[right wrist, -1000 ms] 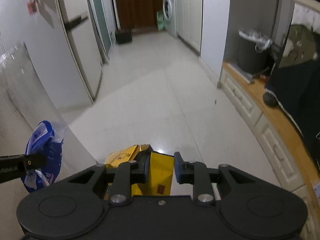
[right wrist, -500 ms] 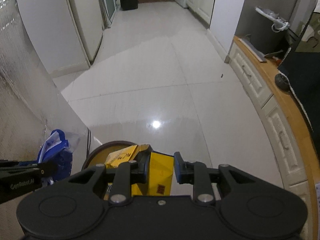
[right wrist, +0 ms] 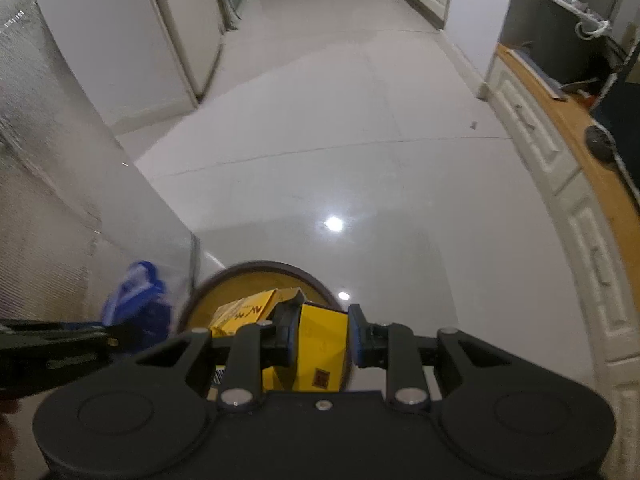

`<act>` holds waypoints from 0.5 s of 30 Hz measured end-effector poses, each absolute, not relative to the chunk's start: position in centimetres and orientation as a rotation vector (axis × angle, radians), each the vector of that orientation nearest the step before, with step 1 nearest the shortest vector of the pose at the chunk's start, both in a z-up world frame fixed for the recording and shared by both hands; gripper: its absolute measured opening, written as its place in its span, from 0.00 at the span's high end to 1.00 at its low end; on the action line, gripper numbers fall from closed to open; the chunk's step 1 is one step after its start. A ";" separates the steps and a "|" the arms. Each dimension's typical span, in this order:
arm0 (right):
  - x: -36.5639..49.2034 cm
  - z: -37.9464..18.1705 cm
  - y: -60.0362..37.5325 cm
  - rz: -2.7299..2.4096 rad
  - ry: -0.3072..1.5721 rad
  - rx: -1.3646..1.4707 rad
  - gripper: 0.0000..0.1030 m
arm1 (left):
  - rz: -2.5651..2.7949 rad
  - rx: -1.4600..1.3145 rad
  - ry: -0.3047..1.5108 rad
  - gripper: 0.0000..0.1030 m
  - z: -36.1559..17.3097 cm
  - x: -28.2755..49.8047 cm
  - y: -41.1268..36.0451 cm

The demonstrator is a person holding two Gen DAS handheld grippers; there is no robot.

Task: Collect trash
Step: 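Open the right tool over the bin while the left tool releases the wrapper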

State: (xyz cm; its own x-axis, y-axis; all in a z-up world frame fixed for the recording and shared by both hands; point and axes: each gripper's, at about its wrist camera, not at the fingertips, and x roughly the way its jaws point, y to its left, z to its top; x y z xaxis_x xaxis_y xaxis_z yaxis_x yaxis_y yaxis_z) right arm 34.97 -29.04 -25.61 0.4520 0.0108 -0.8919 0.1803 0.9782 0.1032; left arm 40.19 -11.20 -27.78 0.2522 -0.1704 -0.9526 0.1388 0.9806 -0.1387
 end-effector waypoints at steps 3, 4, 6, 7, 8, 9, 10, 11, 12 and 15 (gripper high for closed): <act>35.1 -26.1 -29.1 -0.073 1.080 0.245 0.70 | -0.213 -0.043 1.304 0.81 -28.2 40.4 -10.9; 35.1 -26.3 -29.2 -0.073 1.086 0.255 0.68 | -0.212 -0.045 1.306 0.81 -28.3 40.4 -10.8; 35.2 -26.7 -29.3 -0.087 1.099 0.253 0.59 | -0.210 -0.047 1.313 0.81 -28.6 40.5 -10.8; 35.2 -26.8 -29.4 -0.092 1.106 0.249 0.58 | -0.209 -0.048 1.317 0.81 -28.7 40.6 -10.8; 35.3 -27.0 -29.5 -0.095 1.115 0.246 0.57 | -0.209 -0.048 1.321 0.81 -28.8 40.6 -10.8; 35.4 -27.2 -29.6 -0.097 1.126 0.241 0.57 | -0.209 -0.048 1.324 0.81 -28.9 40.7 -10.9; 35.4 -27.4 -29.7 -0.099 1.141 0.235 0.57 | -0.210 -0.048 1.326 0.81 -29.0 40.8 -10.9; 35.4 -27.5 -29.8 -0.101 1.155 0.228 0.57 | -0.213 -0.048 1.329 0.81 -29.1 40.8 -11.0; 35.4 -27.7 -29.9 -0.099 1.169 0.221 0.57 | -0.218 -0.048 1.332 0.80 -29.2 40.8 -11.0; 35.3 -28.0 -30.0 -0.093 1.193 0.203 0.56 | -0.232 -0.047 1.331 0.75 -29.5 40.9 -11.2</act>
